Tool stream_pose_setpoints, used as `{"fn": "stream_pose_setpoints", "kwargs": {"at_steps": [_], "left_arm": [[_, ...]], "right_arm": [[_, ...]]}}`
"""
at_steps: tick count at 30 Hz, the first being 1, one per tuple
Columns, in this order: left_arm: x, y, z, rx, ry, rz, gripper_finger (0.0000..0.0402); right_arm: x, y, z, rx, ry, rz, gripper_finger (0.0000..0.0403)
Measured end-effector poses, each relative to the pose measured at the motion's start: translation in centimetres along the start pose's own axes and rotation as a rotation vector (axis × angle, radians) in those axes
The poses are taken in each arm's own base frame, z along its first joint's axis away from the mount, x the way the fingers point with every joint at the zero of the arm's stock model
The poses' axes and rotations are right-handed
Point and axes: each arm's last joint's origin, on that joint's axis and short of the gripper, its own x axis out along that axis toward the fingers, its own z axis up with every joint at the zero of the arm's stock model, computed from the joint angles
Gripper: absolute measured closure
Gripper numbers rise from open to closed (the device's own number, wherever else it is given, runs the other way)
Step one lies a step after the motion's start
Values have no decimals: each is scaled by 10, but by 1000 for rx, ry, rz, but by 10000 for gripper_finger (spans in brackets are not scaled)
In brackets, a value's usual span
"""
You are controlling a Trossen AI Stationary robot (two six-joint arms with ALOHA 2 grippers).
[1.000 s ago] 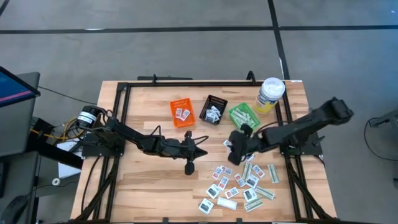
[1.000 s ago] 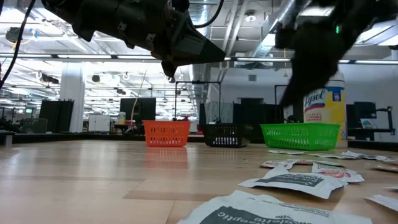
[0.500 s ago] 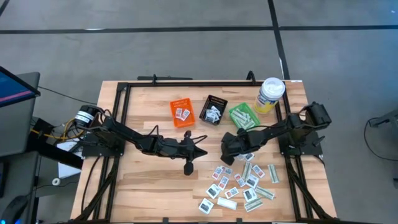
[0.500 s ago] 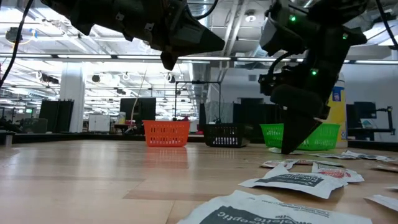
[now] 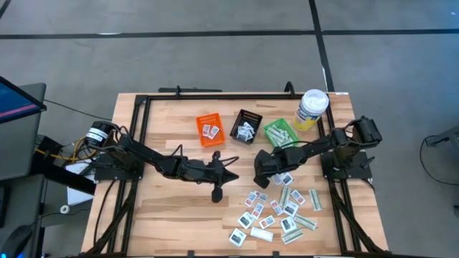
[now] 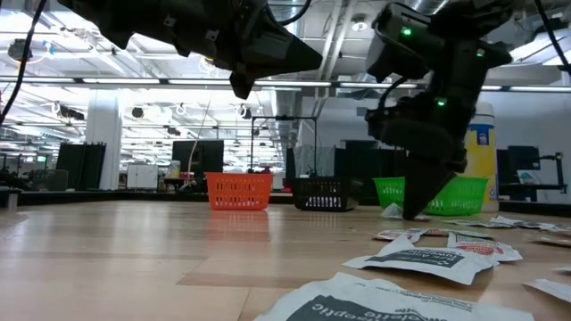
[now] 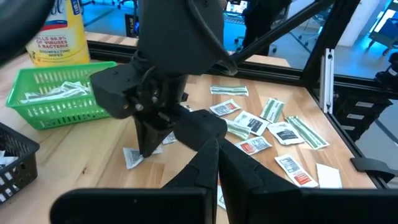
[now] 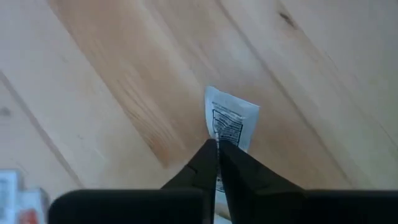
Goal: Pick & Place First Aid Supplies
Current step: Put the orange ointment pack into the orange basket
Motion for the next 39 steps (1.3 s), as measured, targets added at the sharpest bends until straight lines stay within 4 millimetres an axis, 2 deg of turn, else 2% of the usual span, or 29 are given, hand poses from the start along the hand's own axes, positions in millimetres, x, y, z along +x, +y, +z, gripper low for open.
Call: {"fn": "stream_pose_setpoints", "kwargs": {"at_steps": [4, 6, 8, 12, 16, 19, 22, 27, 35, 39], "left_arm": [[-7, -4, 7, 4, -16, -18, 390], [-15, -7, 17, 20, -36, -33, 390], [-27, -10, 28, 48, -53, -48, 390], [-51, -13, 50, 98, -102, -76, 390], [-65, -13, 61, 107, -114, -91, 390], [-68, -13, 62, 108, -111, -91, 390], [-67, -12, 61, 112, -100, -86, 390], [-66, -12, 57, 124, -65, -80, 390], [-66, -11, 56, 127, -56, -53, 390], [-66, -12, 51, 142, -15, -61, 390]], "right_arm": [[-12, 18, 20, -71, -85, 85, 391], [-21, 28, 37, -111, -225, 129, 398], [-25, 31, 57, -118, -429, 92, 401], [-29, 23, 104, -29, -819, 36, 400], [-16, 5, 139, -30, -1027, 167, 402], [3, -6, 155, -57, -1014, 259, 401], [23, -9, 164, -83, -981, 250, 401], [37, -4, 175, -185, -954, 184, 380], [30, -3, 182, -216, -823, 77, 301], [1, 0, 176, -259, -764, 116, 276]]}}
